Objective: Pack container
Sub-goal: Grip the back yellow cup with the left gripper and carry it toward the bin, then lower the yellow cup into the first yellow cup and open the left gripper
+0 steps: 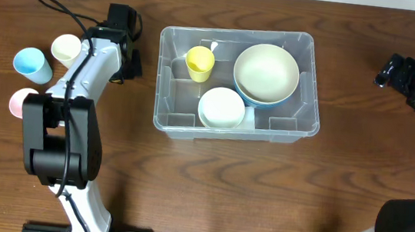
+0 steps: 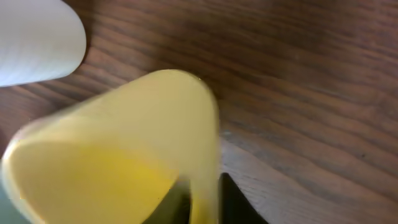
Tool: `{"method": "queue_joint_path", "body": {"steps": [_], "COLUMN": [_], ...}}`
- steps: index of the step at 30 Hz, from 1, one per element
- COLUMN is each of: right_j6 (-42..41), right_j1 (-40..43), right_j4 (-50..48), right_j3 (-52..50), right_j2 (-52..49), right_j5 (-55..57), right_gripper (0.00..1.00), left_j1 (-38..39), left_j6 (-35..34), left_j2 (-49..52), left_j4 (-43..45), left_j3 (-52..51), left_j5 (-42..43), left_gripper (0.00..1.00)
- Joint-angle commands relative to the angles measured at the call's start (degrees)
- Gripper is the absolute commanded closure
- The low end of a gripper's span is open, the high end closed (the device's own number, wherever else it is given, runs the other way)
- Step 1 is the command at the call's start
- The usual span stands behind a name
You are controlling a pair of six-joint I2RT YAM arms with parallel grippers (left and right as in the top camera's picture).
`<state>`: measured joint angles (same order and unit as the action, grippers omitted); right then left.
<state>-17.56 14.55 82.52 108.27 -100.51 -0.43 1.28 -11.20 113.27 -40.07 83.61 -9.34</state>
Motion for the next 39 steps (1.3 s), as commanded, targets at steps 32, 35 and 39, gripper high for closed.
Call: {"method": "queue_joint_path", "body": {"steps": [32, 35, 39], "right_j6": [-0.6, -0.6, -0.6], "right_j1": [0.1, 0.1, 0.1], "right_j4": [0.0, 0.0, 0.0], "right_j3": [0.7, 0.7, 0.7], "right_j2": [0.3, 0.3, 0.3], "right_j5": [0.0, 0.0, 0.0], "right_gripper": [0.01, 0.01, 0.01], "left_j1": [26.4, 28.9, 30.5], "left_j6": [5.0, 6.5, 6.7], "left_j2": [-26.7, -23.4, -19.3], "left_j4": [2.9, 2.9, 2.8], "left_j3": [0.8, 0.8, 0.8], "left_j5": [1.6, 1.6, 1.6], "left_gripper": [0.94, 0.95, 0.94]}}
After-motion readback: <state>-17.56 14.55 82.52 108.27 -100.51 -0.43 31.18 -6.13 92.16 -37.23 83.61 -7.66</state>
